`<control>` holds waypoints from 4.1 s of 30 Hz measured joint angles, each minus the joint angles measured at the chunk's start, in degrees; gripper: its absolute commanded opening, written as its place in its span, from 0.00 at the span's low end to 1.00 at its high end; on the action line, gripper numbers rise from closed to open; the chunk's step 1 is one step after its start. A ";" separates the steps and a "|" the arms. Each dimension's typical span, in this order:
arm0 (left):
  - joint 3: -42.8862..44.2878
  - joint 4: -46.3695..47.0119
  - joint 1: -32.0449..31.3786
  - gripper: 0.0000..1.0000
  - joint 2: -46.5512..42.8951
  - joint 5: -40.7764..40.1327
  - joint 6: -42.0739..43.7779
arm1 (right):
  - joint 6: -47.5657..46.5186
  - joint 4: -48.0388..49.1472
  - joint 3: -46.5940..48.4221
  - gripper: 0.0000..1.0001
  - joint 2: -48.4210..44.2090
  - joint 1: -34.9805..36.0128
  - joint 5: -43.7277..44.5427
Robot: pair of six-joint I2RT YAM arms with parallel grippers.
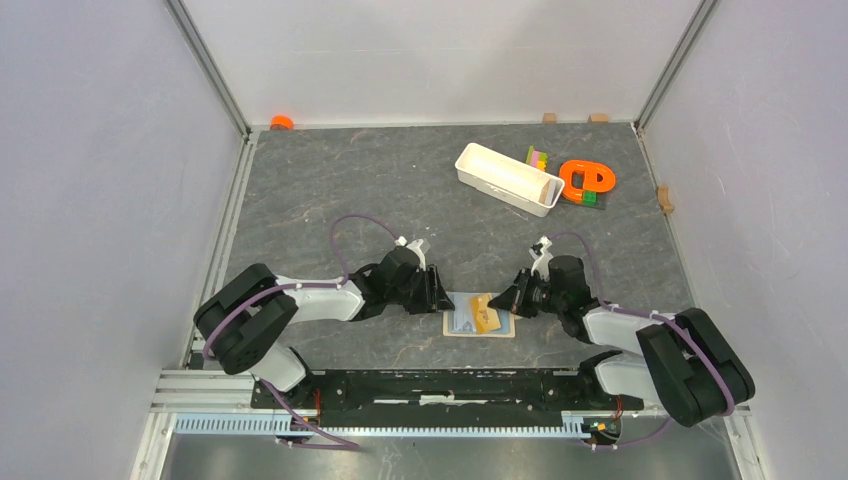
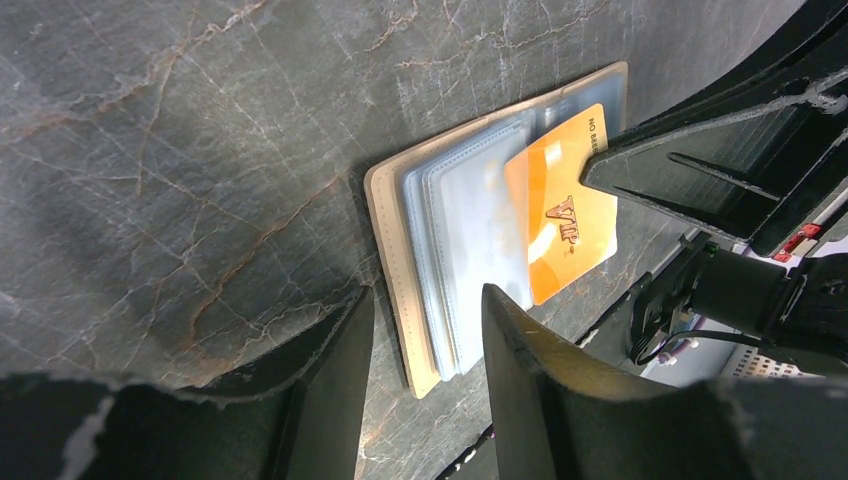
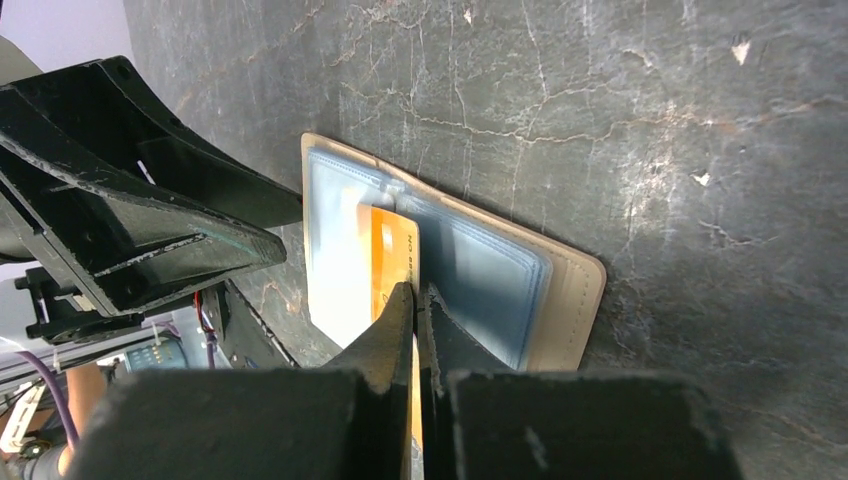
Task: Put the credit cards into the card holder
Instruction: Insert the credit card into the card slot.
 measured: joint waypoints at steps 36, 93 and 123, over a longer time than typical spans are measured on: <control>-0.33 0.70 -0.20 0.44 0.48 0.83 0.00 | 8.04 15.23 -6.45 0.00 0.20 9.29 14.36; -1.18 -0.81 -1.97 0.45 -1.31 0.57 0.00 | -2.75 -19.87 10.51 0.41 -4.46 22.69 24.30; -1.29 -2.73 -3.37 0.51 -4.33 -1.14 0.02 | -14.40 -43.87 28.85 0.68 -6.71 19.23 41.92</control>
